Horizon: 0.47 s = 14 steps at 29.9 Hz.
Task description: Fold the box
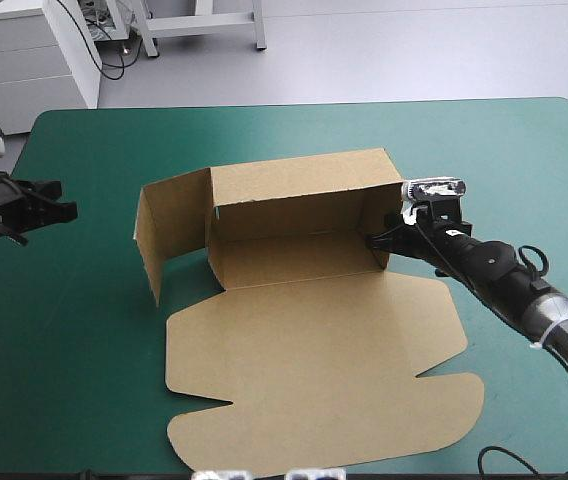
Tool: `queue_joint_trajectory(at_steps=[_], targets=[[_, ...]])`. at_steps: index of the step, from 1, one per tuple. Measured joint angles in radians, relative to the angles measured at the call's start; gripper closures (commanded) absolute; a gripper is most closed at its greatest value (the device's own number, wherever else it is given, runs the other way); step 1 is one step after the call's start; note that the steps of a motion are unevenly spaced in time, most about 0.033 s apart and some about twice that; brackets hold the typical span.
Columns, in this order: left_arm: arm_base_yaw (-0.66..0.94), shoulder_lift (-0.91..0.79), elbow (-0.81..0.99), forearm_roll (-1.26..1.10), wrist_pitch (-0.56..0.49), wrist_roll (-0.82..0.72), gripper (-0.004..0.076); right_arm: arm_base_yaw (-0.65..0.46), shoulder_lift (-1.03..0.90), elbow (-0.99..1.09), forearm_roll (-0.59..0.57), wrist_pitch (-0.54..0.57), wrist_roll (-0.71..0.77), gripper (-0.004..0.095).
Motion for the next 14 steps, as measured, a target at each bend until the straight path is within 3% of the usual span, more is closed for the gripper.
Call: queue_joint_trajectory(at_steps=[7, 14], targets=[[0.027, 0.069, 0.0, -0.049, -0.002, -0.006, 0.0724, 0.0, 0.0, -0.001, -0.009, 0.0, 0.031, 0.0925], [0.029, 0.078, 0.0, -0.073, -0.01, -0.005, 0.0724, -0.021, 0.0, -0.011, -0.117, 0.043, 0.092, 0.0926]])
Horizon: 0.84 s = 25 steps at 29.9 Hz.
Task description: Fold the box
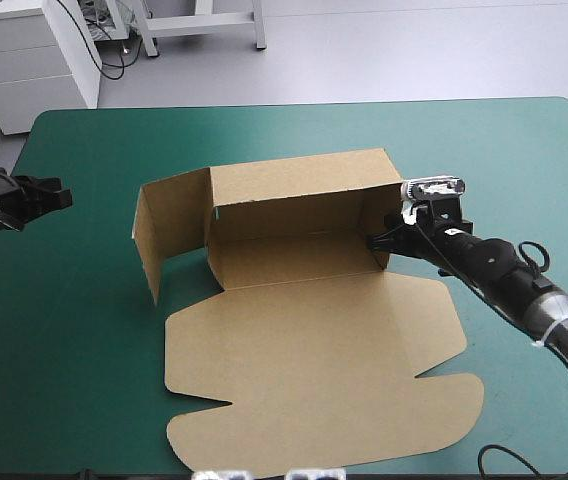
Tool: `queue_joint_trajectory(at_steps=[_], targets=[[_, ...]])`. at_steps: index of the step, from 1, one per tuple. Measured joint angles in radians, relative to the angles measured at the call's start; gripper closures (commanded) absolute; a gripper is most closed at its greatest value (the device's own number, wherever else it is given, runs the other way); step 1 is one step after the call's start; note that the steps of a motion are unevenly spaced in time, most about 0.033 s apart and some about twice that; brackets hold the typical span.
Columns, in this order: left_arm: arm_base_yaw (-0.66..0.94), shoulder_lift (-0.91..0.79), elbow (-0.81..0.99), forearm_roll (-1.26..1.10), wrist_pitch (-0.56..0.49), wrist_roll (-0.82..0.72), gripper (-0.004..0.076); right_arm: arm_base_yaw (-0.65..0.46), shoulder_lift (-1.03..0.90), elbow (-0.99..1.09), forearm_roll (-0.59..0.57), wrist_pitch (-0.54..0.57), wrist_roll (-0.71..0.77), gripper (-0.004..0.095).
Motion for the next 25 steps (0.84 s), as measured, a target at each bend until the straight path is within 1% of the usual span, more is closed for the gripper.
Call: queue_joint_trajectory(at_steps=[6, 8, 12, 13, 15, 18, 22, 25], targets=[[-0.002, 0.001, 0.0, -0.003, -0.003, 0.0, 0.0724, -0.132, 0.0, -0.011, -0.063, 0.184, 0.117, 0.0925], [-0.002, 0.001, 0.0, -0.003, -0.003, 0.001, 0.0724, -0.153, 0.0, -0.025, -0.126, 0.241, 0.173, 0.0925], [-0.002, 0.001, 0.0, -0.003, -0.003, 0.014, 0.0724, -0.159, 0.0, -0.096, -0.305, 0.36, 0.317, 0.0925], [-0.002, 0.001, 0.0, -0.003, -0.003, 0.015, 0.0724, -0.159, 0.001, -0.129, -0.361, 0.407, 0.359, 0.0925], [-0.002, 0.001, 0.0, -0.004, -0.003, 0.017, 0.0724, -0.159, 0.004, -0.177, -0.431, 0.478, 0.412, 0.0925], [-0.002, 0.009, 0.0, -0.006, -0.01, 0.018, 0.0724, -0.159, 0.011, -0.281, -0.545, 0.63, 0.502, 0.0925], [-0.002, 0.021, 0.0, -0.006, -0.023, 0.018, 0.0724, -0.159, 0.012, -0.434, -0.644, 0.808, 0.614, 0.0925], [-0.007, 0.03, 0.0, -0.006, -0.026, 0.018, 0.0724, -0.159, 0.012, -0.535, -0.683, 0.937, 0.673, 0.0925]])
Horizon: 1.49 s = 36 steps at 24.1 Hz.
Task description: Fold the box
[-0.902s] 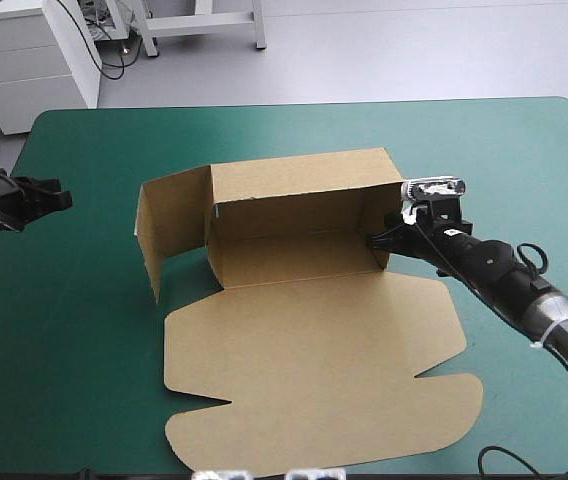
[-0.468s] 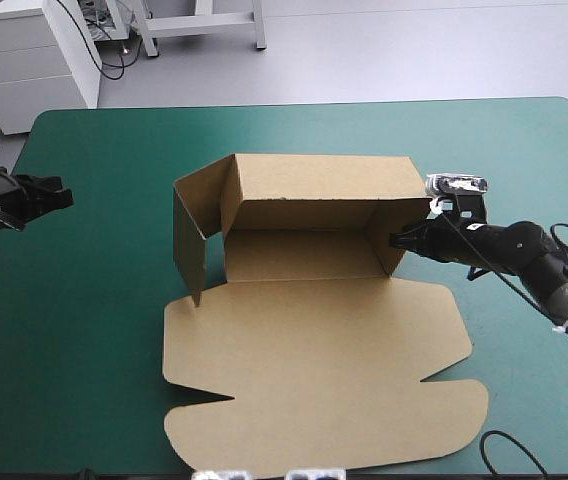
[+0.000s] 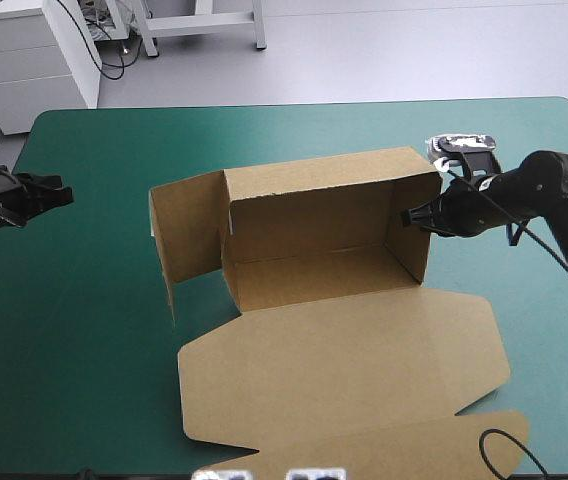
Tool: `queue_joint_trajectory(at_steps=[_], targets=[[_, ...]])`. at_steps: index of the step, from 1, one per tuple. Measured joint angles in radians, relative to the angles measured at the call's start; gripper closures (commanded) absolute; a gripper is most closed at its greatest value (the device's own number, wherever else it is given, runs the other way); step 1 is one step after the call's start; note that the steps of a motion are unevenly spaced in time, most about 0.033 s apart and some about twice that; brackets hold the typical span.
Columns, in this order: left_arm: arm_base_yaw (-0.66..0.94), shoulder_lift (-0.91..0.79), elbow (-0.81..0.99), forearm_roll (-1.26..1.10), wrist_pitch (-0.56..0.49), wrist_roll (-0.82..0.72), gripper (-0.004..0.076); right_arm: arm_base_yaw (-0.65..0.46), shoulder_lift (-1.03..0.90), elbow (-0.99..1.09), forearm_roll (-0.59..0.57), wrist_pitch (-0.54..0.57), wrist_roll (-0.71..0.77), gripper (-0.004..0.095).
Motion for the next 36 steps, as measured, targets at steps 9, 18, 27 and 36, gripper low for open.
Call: queue_joint_trajectory(at_steps=[9, 18, 27, 36], targets=[[-0.015, 0.02, 0.0, -0.063, 0.002, 0.0, 0.0724, -0.001, 0.15, -0.124, -0.058, 0.156, 0.149, 0.0923], [-0.015, 0.039, 0.0, -0.072, -0.004, 0.0, 0.0724, -0.002, 0.409, -0.338, -0.053, 0.133, 0.183, 0.0923], [-0.015, 0.078, 0.0, -0.1, -0.006, 0.001, 0.0724, -0.002, 0.587, -0.501, -0.056, 0.116, 0.178, 0.0923], [-0.015, 0.094, 0.0, -0.116, -0.006, 0.001, 0.0724, -0.003, 0.622, -0.534, -0.057, 0.115, 0.166, 0.0779]])
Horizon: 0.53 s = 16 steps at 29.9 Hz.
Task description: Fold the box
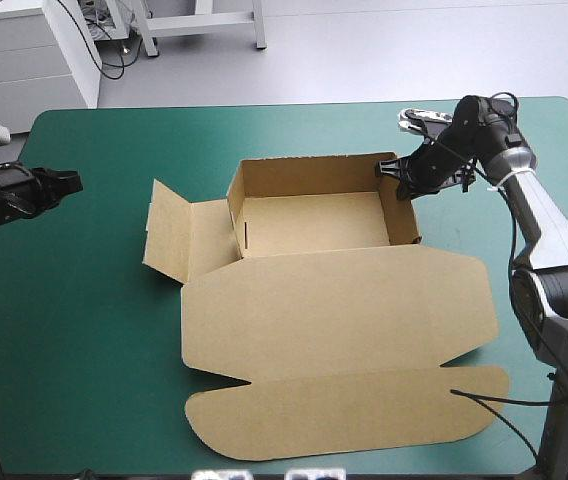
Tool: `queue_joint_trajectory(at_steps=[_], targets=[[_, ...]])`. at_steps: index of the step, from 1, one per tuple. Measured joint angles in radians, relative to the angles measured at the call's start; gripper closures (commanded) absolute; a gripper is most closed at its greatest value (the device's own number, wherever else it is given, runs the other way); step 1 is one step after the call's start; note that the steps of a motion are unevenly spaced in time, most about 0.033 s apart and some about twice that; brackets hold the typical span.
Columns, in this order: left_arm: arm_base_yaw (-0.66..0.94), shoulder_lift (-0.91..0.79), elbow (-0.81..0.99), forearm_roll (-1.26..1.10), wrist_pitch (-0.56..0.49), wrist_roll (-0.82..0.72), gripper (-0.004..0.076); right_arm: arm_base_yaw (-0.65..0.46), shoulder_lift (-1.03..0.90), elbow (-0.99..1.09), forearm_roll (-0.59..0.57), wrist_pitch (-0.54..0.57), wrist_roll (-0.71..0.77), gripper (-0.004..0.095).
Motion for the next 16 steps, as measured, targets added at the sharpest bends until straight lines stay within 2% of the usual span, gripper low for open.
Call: queue_joint_trajectory(at_steps=[8, 11, 16], targets=[[0.0, 0.005, 0.0, -0.001, 0.017, 0.0, 0.0724, 0.001, 0.017, -0.064, 0.001, 0.029, -0.021, 0.0279], [0.0, 0.005, 0.0, -0.001, 0.029, 0.0, 0.0724, 0.001, 0.017, -0.088, 0.0, 0.03, -0.002, 0.02], [0.0, 0.005, 0.0, -0.001, 0.039, 0.004, 0.0724, 0.001, 0.001, -0.098, 0.004, 0.031, 0.022, 0.0197]])
